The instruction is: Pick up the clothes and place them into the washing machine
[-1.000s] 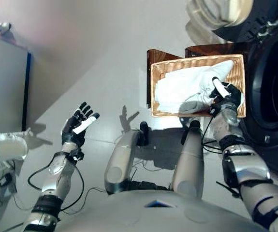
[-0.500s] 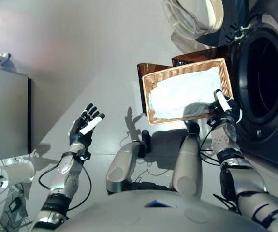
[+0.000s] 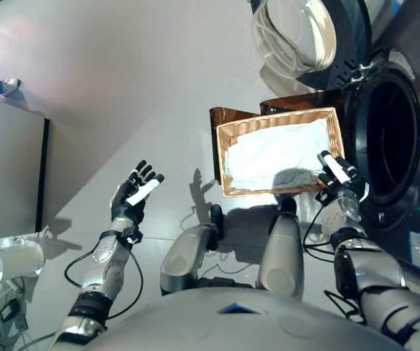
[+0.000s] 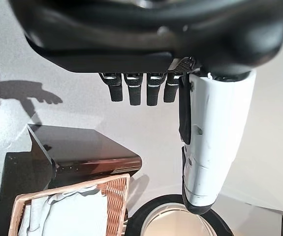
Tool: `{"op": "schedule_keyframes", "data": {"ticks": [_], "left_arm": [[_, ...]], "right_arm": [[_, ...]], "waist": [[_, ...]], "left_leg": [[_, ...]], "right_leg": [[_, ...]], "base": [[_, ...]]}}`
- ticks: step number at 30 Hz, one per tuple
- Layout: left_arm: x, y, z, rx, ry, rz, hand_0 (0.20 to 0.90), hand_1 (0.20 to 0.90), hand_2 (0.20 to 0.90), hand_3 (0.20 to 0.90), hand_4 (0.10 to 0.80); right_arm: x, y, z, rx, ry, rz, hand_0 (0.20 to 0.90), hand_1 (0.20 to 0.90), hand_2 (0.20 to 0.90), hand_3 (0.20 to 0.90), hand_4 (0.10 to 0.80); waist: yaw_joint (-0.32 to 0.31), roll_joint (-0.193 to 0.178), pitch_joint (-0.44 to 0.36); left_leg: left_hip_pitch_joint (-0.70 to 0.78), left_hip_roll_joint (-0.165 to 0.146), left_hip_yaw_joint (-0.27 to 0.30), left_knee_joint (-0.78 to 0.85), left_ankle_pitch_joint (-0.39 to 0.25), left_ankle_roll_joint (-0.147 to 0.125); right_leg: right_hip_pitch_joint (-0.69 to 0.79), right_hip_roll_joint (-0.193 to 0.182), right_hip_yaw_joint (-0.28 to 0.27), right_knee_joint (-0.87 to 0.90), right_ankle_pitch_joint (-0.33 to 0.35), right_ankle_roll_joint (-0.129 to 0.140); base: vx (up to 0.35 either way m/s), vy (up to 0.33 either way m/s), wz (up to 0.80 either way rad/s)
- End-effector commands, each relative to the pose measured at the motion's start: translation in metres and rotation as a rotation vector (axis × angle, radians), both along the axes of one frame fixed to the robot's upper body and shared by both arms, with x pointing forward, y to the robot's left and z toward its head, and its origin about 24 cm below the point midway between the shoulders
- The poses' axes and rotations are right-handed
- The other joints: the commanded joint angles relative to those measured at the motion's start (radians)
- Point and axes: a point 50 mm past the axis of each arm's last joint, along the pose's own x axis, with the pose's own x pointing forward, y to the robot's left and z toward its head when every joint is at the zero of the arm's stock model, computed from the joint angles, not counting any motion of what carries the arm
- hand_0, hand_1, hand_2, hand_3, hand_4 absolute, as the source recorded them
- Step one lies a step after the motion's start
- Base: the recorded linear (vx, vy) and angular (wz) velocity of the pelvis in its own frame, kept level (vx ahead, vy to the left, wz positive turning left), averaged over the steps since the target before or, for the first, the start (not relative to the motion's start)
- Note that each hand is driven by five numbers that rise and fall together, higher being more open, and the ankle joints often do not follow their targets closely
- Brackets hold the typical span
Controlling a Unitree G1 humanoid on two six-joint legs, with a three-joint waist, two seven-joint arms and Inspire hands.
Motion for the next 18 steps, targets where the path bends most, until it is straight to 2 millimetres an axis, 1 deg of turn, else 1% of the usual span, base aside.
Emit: {"op": "schedule_keyframes", "data": {"ticks": [1, 6, 8, 9, 10, 12, 17, 18], "left_arm": [[0.007, 0.034, 0.025, 0.135, -0.111, 0.022, 0.900, 0.900, 0.900, 0.900, 0.800], [0.006, 0.032, 0.027, 0.125, -0.120, 0.005, 0.900, 0.900, 0.900, 0.900, 0.800], [0.005, 0.031, 0.027, 0.124, -0.118, -0.006, 0.900, 0.900, 0.900, 0.900, 0.800], [0.005, 0.031, 0.027, 0.124, -0.118, -0.006, 0.900, 0.900, 0.900, 0.900, 0.800], [0.006, 0.031, 0.028, 0.124, -0.118, -0.009, 0.900, 0.900, 0.900, 0.900, 0.800], [0.007, 0.031, 0.028, 0.125, -0.118, -0.007, 0.900, 0.900, 0.900, 0.900, 0.800], [0.007, 0.032, 0.025, 0.135, -0.101, 0.004, 0.900, 0.900, 0.900, 0.900, 0.800], [0.007, 0.033, 0.024, 0.140, -0.091, 0.010, 0.900, 0.900, 0.900, 0.900, 0.800]], "right_arm": [[0.017, -0.011, 0.023, -0.060, -0.050, -0.018, 0.900, 0.900, 0.900, 0.900, 0.800], [0.021, -0.020, 0.029, 0.010, -0.093, -0.099, 0.900, 0.900, 0.900, 0.900, 0.800], [0.021, -0.027, 0.033, -0.004, -0.069, -0.115, 0.900, 0.900, 0.900, 0.900, 0.800], [0.021, -0.027, 0.033, -0.004, -0.069, -0.115, 0.900, 0.900, 0.900, 0.900, 0.800], [0.022, -0.031, 0.038, -0.010, -0.063, -0.140, 0.900, 0.900, 0.900, 0.900, 0.800], [0.023, -0.030, 0.038, -0.008, -0.063, -0.146, 0.900, 0.900, 0.900, 0.900, 0.800], [0.020, -0.025, 0.031, -0.020, -0.026, -0.134, 0.900, 0.900, 0.900, 0.900, 0.800], [0.018, -0.020, 0.026, -0.014, -0.018, -0.132, 0.900, 0.900, 0.900, 0.900, 0.800]], "waist": [[0.029, -0.027, -0.050], [0.044, -0.012, -0.046], [0.052, -0.005, -0.050], [0.052, -0.005, -0.050], [0.059, 0.000, -0.052], [0.060, 0.000, -0.051], [0.056, -0.013, -0.055], [0.051, -0.024, -0.059]], "left_leg": [[-0.087, -0.036, 0.011, 0.029, 0.018, 0.013], [-0.102, -0.040, 0.009, 0.036, 0.018, 0.014], [-0.102, -0.042, 0.007, 0.030, 0.020, 0.014], [-0.102, -0.042, 0.007, 0.030, 0.020, 0.014], [-0.100, -0.042, 0.006, 0.025, 0.022, 0.014], [-0.100, -0.040, 0.005, 0.024, 0.024, 0.013], [-0.095, -0.034, 0.004, 0.024, 0.021, 0.013], [-0.095, -0.030, 0.006, 0.025, 0.018, 0.012]], "right_leg": [[0.031, -0.005, -0.005, -0.057, 0.029, -0.001], [0.019, -0.013, -0.008, -0.050, 0.024, -0.001], [0.018, -0.016, -0.009, -0.054, 0.025, 0.001], [0.018, -0.016, -0.009, -0.054, 0.025, 0.001], [0.020, -0.018, -0.011, -0.056, 0.024, 0.002], [0.023, -0.017, -0.012, -0.058, 0.025, 0.002], [0.028, -0.011, -0.012, -0.058, 0.024, 0.000], [0.029, -0.006, -0.011, -0.059, 0.026, 0.000]], "base": [[-0.008, 0.021, 0.05], [0.000, 0.018, 0.07], [0.008, 0.021, 0.06], [0.000, 0.000, 0.00], [0.015, 0.010, 0.03], [0.009, 0.007, 0.02], [0.010, -0.002, 0.02], [0.000, 0.000, 0.00]]}}
